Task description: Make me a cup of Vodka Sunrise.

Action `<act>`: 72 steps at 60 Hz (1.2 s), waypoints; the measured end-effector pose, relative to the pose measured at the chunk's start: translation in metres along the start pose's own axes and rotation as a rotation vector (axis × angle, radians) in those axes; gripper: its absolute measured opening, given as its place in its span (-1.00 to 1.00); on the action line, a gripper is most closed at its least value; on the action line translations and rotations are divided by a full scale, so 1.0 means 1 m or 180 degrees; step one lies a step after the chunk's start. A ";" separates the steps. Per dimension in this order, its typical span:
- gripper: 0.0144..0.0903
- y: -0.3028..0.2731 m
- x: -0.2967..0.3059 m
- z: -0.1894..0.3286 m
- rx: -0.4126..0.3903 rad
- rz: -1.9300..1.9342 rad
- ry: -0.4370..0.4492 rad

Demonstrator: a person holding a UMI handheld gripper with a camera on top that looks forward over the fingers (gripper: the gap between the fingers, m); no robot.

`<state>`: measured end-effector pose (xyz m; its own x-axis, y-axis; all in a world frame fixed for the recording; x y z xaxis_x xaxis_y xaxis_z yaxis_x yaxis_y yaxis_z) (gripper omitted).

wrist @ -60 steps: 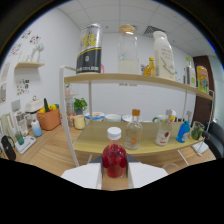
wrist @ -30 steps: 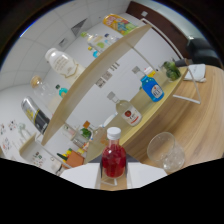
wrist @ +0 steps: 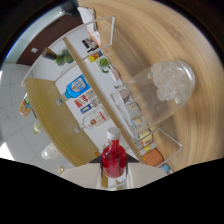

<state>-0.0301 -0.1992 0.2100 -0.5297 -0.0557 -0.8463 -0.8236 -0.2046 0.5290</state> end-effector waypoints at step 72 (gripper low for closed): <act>-0.49 0.040 0.195 0.031 -0.0458 -0.6251 0.1942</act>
<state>-0.1729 -0.1880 0.0678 0.9960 0.0444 -0.0780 -0.0506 -0.4405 -0.8963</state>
